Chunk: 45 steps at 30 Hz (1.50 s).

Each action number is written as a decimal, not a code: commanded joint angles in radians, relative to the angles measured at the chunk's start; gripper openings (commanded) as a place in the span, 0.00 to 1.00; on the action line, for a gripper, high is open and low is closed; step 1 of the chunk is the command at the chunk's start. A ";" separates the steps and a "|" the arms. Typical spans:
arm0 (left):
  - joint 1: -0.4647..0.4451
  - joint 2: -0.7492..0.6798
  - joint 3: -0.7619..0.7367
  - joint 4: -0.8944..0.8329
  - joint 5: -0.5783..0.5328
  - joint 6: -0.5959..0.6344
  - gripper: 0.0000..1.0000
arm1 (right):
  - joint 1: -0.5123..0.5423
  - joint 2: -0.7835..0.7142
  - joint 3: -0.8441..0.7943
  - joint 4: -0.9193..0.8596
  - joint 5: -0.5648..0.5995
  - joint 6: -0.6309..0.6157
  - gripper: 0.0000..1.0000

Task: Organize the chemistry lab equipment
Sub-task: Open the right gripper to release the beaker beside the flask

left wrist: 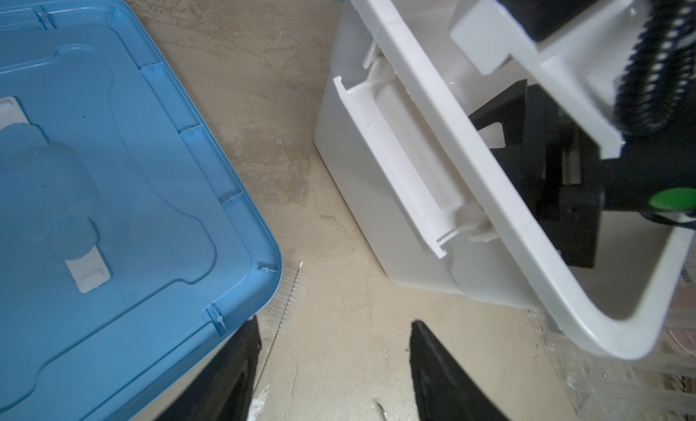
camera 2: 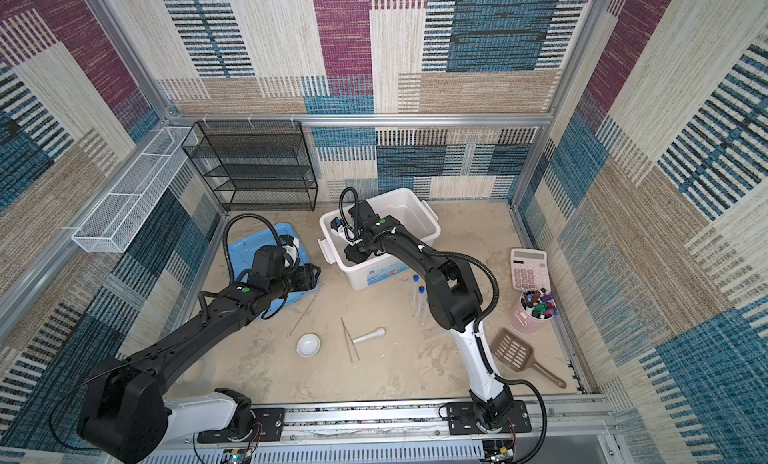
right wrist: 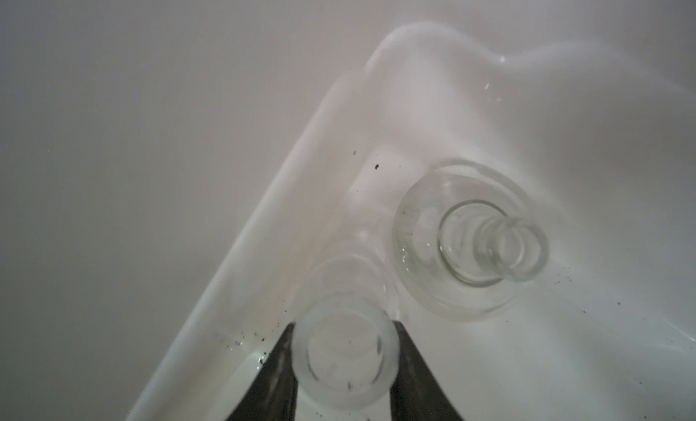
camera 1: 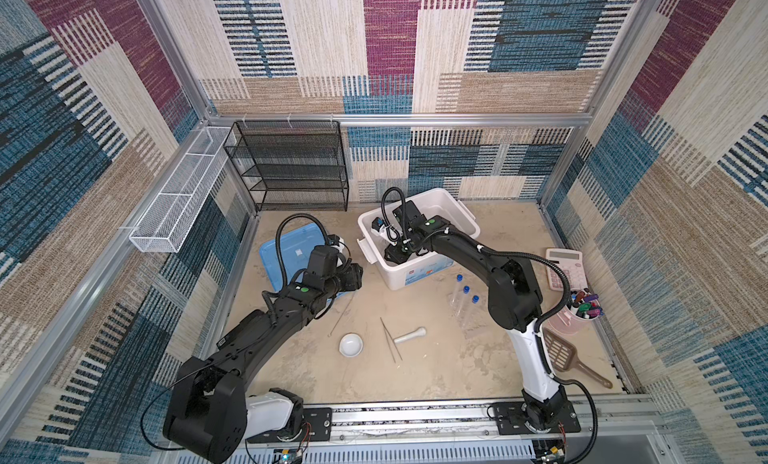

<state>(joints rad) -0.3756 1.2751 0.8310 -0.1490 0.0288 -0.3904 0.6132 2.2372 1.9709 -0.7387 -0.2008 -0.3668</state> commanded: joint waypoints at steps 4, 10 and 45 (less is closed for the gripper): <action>0.000 -0.003 -0.008 -0.006 -0.017 0.030 0.66 | -0.001 0.032 0.031 -0.014 0.029 0.012 0.38; 0.000 -0.002 -0.014 -0.004 -0.019 0.027 0.66 | -0.001 0.062 0.077 -0.031 0.024 0.028 0.39; 0.000 -0.097 -0.101 -0.185 -0.054 0.035 0.61 | -0.001 0.041 0.073 -0.030 -0.016 0.071 0.64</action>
<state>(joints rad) -0.3756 1.1831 0.7353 -0.2890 -0.0219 -0.3824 0.6128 2.2955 2.0476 -0.7826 -0.2020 -0.3065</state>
